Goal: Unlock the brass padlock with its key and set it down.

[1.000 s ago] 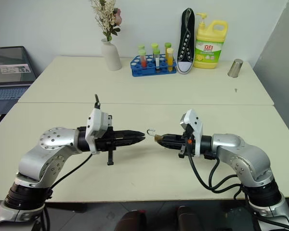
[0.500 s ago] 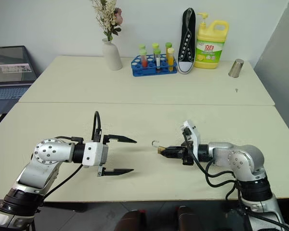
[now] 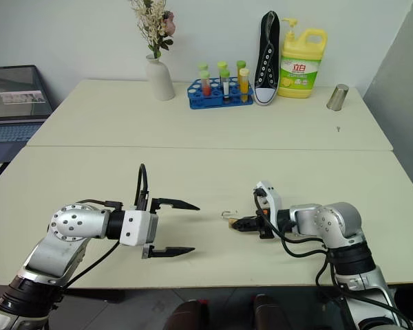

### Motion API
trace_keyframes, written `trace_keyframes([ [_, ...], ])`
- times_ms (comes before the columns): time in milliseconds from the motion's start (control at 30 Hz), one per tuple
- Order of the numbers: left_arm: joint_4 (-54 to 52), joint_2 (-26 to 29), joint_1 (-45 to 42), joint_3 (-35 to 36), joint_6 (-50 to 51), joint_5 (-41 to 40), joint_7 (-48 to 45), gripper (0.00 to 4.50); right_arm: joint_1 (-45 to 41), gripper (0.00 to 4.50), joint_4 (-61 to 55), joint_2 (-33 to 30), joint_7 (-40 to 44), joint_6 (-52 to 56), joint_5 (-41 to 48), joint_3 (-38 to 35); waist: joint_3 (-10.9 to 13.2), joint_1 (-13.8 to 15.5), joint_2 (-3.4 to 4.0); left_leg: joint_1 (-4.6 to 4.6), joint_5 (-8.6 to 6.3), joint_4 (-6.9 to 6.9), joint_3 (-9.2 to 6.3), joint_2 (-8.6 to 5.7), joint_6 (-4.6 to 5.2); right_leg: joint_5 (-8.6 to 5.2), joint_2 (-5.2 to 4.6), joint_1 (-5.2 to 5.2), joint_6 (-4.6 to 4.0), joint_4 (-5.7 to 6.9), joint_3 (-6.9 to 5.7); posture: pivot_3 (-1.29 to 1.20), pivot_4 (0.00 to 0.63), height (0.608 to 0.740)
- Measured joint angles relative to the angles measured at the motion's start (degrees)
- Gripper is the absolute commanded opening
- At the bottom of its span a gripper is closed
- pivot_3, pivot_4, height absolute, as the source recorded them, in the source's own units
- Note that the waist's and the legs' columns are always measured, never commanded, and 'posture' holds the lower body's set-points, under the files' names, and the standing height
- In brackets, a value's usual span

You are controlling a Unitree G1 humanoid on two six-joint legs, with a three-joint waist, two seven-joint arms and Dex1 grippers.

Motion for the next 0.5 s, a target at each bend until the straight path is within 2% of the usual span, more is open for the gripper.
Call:
trace_keyframes([
  [200,-0.44,-0.75,-0.17,-1.33,1.81,-0.03,0.21,4.50,0.15,3.01,-0.91,-1.59,1.28,0.10,-1.31,0.03,0.00,0.06,0.01,0.00,0.00,0.00,0.00,-0.03,0.00,0.00,0.01,0.00,0.01,0.00,0.00,0.00,0.150,0.740],
  [300,-0.83,-1.03,-0.34,-1.52,4.26,-0.37,0.29,4.50,2.24,4.00,-5.24,-6.63,2.70,-1.95,-2.23,0.10,0.00,0.40,0.00,-0.02,0.00,0.02,-0.05,-0.10,0.00,-0.01,0.01,0.05,0.03,-0.03,-0.07,0.00,0.150,0.740],
  [367,-0.99,-1.25,-0.49,-1.48,6.97,-0.53,1.21,4.50,5.41,4.48,-9.85,-10.37,4.03,-4.94,-3.42,0.11,0.00,0.41,0.00,-0.02,0.00,0.02,-0.01,-0.11,0.01,-0.02,0.01,0.05,0.05,-0.06,-0.04,0.00,0.150,0.740],
  [500,-1.13,-1.85,-1.09,-1.18,13.55,-1.37,3.72,4.50,10.56,4.48,-17.34,-15.76,5.79,-11.78,-7.36,2.19,0.01,0.13,0.00,-0.01,0.00,0.00,-0.04,-0.04,0.01,-0.02,0.02,0.03,0.06,-0.05,-0.03,0.00,0.150,0.740],
])
